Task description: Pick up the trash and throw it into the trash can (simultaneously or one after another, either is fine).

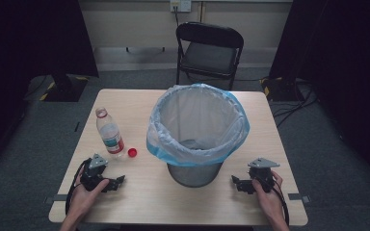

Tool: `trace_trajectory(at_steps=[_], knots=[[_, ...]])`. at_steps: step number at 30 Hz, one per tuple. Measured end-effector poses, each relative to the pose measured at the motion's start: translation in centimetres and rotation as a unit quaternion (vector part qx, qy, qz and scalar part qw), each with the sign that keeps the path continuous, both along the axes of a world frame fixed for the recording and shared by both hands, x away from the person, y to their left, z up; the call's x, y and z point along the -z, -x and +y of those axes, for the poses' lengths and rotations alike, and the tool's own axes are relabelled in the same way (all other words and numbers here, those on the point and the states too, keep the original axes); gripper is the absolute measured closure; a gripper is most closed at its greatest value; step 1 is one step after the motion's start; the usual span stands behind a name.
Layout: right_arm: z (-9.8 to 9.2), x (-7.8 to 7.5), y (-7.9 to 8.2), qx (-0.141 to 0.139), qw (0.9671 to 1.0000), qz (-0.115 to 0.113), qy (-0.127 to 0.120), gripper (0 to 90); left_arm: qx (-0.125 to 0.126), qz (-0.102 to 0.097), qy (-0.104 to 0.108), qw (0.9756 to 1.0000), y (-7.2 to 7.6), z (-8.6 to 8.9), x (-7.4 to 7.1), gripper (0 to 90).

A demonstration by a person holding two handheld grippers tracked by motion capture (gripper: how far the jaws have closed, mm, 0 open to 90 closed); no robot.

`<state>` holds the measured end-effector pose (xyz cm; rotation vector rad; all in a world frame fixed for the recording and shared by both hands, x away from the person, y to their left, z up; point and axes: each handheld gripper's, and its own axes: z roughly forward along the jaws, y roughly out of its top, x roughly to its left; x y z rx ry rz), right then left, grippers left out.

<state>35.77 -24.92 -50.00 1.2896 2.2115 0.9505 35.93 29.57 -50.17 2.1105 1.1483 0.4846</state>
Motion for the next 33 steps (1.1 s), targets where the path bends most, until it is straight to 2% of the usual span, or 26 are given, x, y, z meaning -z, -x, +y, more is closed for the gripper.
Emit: trace_trajectory(at_steps=[9,13,14,15,16,17,18,21,25,26,28,30,33], knots=[[0.0,0.0,0.0,0.0,1.0,0.0,0.0,9.0,0.001,0.002,0.004,1.0,0.0,0.0,0.0,2.0],[0.0,0.0,0.0,0.0,1.0,0.0,0.0,9.0,0.001,0.007,0.002,1.0,0.1,0.3,-0.3,5.4],[0.0,0.0,0.0,0.0,1.0,0.0,0.0,9.0,-0.004,0.005,0.004,1.0,0.3,0.6,-0.5,13.6],[0.0,0.0,0.0,0.0,1.0,0.0,0.0,9.0,-0.001,0.007,0.015,0.9999,0.3,0.9,-0.6,17.8],[0.0,0.0,0.0,0.0,1.0,0.0,0.0,9.0,-0.001,0.007,0.015,0.9999,0.3,0.9,-0.6,18.0],[0.0,0.0,0.0,0.0,1.0,0.0,0.0,9.0,-0.005,0.013,0.039,0.9992,0.4,1.2,-0.8,17.2],[0.0,0.0,0.0,0.0,1.0,0.0,0.0,9.0,-0.008,0.008,0.037,0.9993,0.5,1.3,-1.0,17.3],[0.0,0.0,0.0,0.0,1.0,0.0,0.0,9.0,-0.02,-0.006,0.048,0.9986,0.6,1.6,-1.6,17.5],[0.0,0.0,0.0,0.001,1.0,0.001,0.001,8.9,-0.023,-0.013,0.056,0.9981,0.6,1.9,-2.3,18.0],[0.0,0.0,0.0,-0.001,1.0,0.001,0.001,8.9,-0.024,-0.018,0.064,0.9975,0.6,1.9,-2.5,18.5],[0.0,0.0,0.0,-0.001,1.0,0.001,0.001,8.8,-0.017,-0.025,0.081,0.9962,0.4,1.9,-3.1,19.2],[0.0,0.0,0.0,-0.001,1.0,0.001,0.002,8.8,-0.009,-0.027,0.083,0.9961,0.3,1.9,-3.4,19.2],[0.0,0.0,0.0,-0.001,1.0,0.001,0.002,8.8,-0.01,-0.039,0.089,0.9953,-0.2,1.8,-4.0,19.2]])
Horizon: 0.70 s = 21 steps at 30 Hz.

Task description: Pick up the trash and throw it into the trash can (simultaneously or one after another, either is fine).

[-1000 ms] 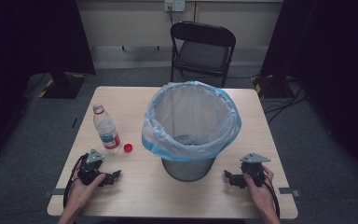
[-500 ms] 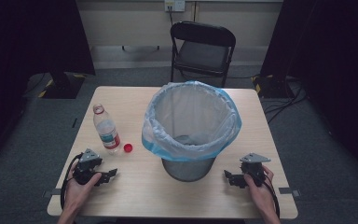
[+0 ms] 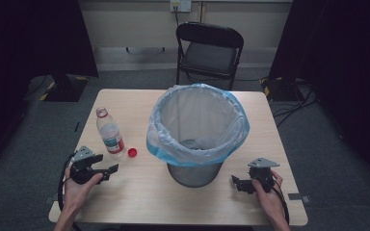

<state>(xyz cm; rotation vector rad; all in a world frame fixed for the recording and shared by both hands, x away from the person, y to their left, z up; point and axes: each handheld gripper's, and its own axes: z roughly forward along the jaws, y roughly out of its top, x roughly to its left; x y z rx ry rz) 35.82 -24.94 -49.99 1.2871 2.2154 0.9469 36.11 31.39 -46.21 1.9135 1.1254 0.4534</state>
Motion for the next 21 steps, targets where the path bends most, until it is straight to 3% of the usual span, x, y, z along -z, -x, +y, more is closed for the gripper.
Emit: trace_trajectory(at_steps=[10,14,21], knots=[[0.0,0.0,0.0,0.0,1.0,0.0,0.0,8.7,-0.001,-0.005,0.013,0.9999,-2.0,0.8,-0.7,17.8],[0.0,0.0,-0.1,-0.001,1.0,0.0,-0.001,8.7,0.006,-0.015,0.003,0.9999,-3.3,0.7,-1.6,17.3],[0.0,0.0,-0.1,-0.001,1.0,0.0,-0.001,8.7,0.013,-0.014,-0.014,0.9997,-5.2,0.6,-2.2,16.1]])
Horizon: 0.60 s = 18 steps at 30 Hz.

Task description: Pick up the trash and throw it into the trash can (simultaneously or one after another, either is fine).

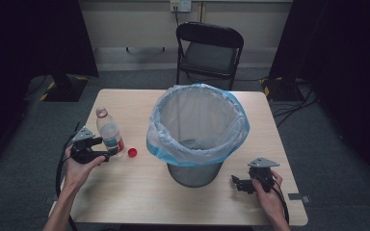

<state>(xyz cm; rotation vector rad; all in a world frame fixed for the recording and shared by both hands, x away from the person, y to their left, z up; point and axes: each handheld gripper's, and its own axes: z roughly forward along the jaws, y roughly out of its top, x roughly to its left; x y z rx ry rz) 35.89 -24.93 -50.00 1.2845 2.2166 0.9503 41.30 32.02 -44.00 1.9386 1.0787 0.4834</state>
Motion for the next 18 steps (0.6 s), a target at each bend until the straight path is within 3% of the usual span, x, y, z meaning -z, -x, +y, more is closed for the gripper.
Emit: trace_trajectory(at_steps=[6,14,18], knots=[[0.0,0.0,0.0,0.0,1.0,0.0,0.0,8.7,-0.008,0.0,0.013,0.9999,-1.2,0.1,0.4,16.1],[0.0,0.0,0.0,0.0,1.0,0.0,0.0,8.7,-0.01,0.003,0.004,0.9999,-1.9,0.0,1.1,16.4],[0.0,0.0,0.0,0.0,1.0,0.0,0.0,8.7,-0.007,0.005,0.01,0.9999,-2.3,-0.7,1.6,16.5]])
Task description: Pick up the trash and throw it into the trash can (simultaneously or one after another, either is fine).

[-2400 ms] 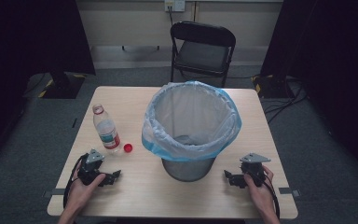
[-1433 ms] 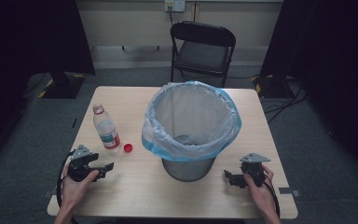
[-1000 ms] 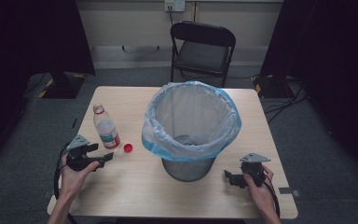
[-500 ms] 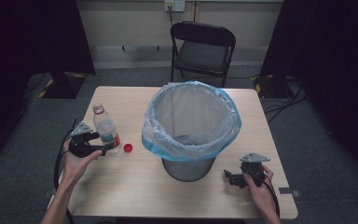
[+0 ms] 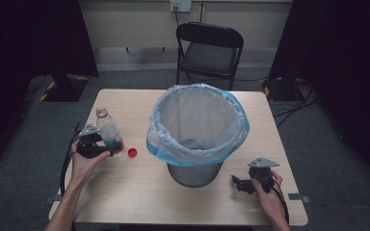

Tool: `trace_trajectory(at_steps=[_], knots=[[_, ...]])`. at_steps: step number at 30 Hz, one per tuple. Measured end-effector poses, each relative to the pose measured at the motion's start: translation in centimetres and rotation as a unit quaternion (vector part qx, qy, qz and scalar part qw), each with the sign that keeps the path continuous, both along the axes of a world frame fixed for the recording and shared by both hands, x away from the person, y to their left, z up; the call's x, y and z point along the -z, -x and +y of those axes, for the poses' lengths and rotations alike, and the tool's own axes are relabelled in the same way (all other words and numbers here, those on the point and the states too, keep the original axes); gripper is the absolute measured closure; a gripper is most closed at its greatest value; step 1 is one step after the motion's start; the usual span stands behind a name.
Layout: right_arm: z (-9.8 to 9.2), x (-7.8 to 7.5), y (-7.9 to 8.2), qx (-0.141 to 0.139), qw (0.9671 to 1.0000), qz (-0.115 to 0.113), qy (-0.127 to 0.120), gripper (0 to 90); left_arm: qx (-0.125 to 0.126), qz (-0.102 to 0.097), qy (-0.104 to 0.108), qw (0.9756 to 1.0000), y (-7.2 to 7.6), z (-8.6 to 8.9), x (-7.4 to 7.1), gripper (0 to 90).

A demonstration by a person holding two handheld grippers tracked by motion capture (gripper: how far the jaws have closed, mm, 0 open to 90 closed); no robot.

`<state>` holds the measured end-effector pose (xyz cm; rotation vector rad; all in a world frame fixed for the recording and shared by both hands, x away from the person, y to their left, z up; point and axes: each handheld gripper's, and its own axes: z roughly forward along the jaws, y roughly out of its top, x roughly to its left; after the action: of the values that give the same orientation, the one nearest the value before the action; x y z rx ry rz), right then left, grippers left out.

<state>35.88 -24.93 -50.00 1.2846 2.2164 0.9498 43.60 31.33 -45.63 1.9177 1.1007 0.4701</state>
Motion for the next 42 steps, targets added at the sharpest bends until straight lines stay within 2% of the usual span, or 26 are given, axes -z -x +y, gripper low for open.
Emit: trace_trajectory(at_steps=[2,4,5,8,11,15,18,22,24,29,33,34,35,36,42], knots=[[0.0,0.0,0.0,0.0,1.0,0.0,0.0,8.7,0.001,0.001,-0.006,1.0,-0.1,-0.2,0.2,16.6],[0.0,0.0,0.0,0.0,1.0,0.0,0.0,8.7,-0.001,0.004,-0.001,1.0,-0.1,-0.4,0.3,16.3],[0.0,0.0,0.0,0.0,1.0,0.0,0.0,8.7,0.002,0.002,-0.01,1.0,-0.2,-0.6,0.4,16.3],[0.0,0.0,0.0,0.0,1.0,0.0,0.0,8.7,-0.006,0.0,-0.014,0.9999,-0.5,-0.9,0.6,20.9],[0.0,0.0,0.0,0.0,1.0,0.0,0.0,8.7,-0.012,0.0,-0.009,0.9999,-0.7,-0.8,0.8,26.4],[0.0,0.0,0.0,0.0,1.0,0.0,0.0,8.7,-0.014,-0.004,-0.012,0.9998,-0.8,-0.9,0.7,28.0],[0.0,0.0,0.0,0.0,1.0,0.0,0.0,8.7,-0.013,-0.004,0.011,0.9998,-0.7,-0.8,0.7,28.4],[0.0,0.0,0.0,0.0,1.0,0.0,0.0,8.7,-0.006,-0.009,0.023,0.9997,-0.6,-0.7,0.3,28.5],[0.0,0.0,0.0,0.0,1.0,0.0,0.0,8.7,-0.008,-0.012,0.042,0.999,-0.4,-0.5,0.1,28.6],[0.0,0.0,0.0,0.0,1.0,0.0,0.0,8.7,-0.01,-0.02,0.052,0.9984,-0.1,-0.2,-0.2,28.6],[0.0,0.0,0.0,0.0,1.0,0.0,0.0,8.7,-0.003,-0.034,0.069,0.997,0.2,-0.2,-0.8,28.6],[0.0,0.0,0.0,0.0,1.0,0.0,0.0,8.7,0.0,-0.039,0.079,0.9961,0.4,-0.2,-1.1,28.5],[0.0,0.0,0.0,0.0,1.0,0.0,0.0,8.7,0.0,-0.039,0.079,0.9961,0.4,-0.2,-1.1,28.6],[0.0,0.0,0.0,0.0,1.0,0.0,0.0,8.7,0.004,-0.042,0.093,0.9948,0.4,-0.2,-1.2,28.5],[0.0,0.0,0.0,0.0,1.0,0.0,0.0,8.7,0.015,-0.061,0.105,0.9925,1.0,-0.2,-2.4,28.5]])
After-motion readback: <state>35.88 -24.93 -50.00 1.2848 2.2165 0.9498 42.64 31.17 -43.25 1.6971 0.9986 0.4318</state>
